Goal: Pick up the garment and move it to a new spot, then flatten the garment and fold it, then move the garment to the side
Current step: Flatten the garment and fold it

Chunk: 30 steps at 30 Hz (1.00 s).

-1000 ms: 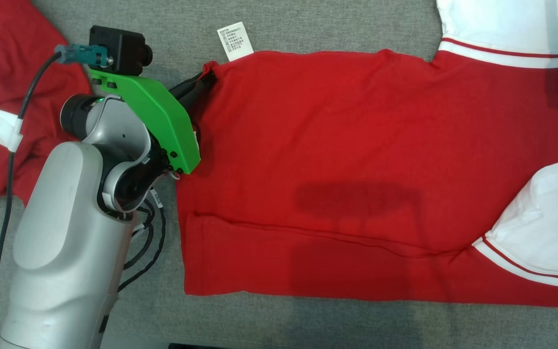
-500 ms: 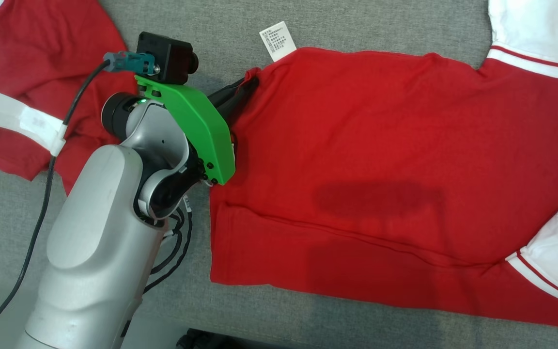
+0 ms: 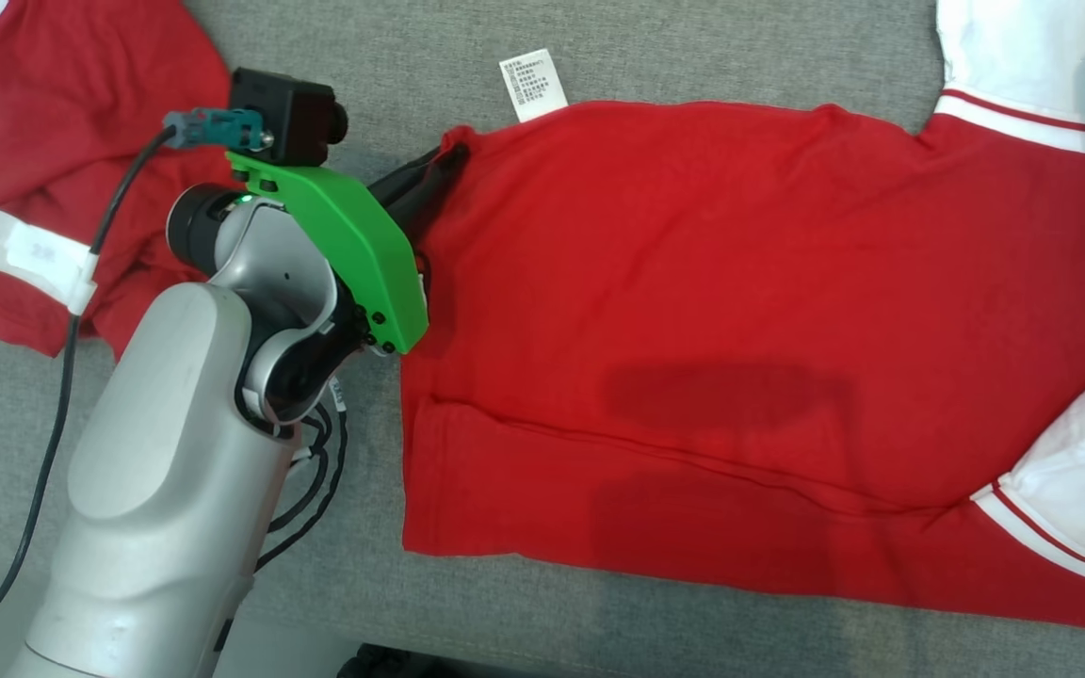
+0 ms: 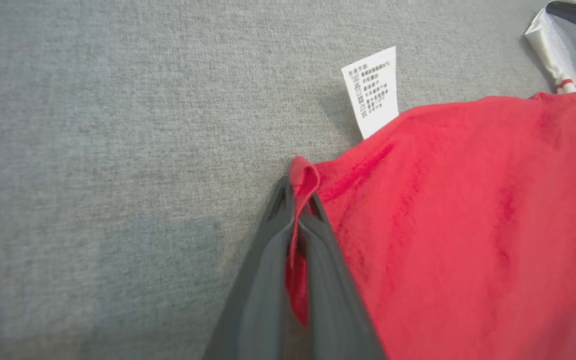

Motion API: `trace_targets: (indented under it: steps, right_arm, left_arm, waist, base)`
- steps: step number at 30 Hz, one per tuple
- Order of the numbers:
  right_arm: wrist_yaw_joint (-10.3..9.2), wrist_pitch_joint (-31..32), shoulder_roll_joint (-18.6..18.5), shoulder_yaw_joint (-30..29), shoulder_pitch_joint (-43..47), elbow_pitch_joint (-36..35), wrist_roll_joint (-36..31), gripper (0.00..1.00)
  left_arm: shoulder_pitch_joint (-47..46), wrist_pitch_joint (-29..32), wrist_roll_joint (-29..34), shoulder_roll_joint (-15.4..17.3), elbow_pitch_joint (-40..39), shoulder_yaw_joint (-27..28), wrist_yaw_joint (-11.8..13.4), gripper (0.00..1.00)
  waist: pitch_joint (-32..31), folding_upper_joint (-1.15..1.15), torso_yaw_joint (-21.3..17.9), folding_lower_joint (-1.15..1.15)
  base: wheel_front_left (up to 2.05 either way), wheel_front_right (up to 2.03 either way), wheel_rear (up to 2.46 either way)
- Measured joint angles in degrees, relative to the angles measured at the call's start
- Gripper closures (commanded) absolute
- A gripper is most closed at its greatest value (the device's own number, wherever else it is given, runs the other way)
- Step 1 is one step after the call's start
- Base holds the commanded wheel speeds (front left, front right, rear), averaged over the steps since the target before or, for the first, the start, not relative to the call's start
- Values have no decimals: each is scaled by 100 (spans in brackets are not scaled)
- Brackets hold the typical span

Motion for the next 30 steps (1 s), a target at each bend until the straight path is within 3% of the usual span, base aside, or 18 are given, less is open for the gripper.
trace_targets:
  steps: [11,30]
  right_arm:
    - [155,-646,101,-156,138,-57,192,100]
    - [356,-1596,374,-311,1104,-575,566,100]
  left_arm:
    - [55,-312,0,238,315,263,0,100]
    - [435,-1058,-59,235,769,449,-1,100]
  waist:
    - [-266,0,-286,-1]
    - [-882,0,-582,-1]
  base:
    - [0,0,0]
    - [0,0,0]
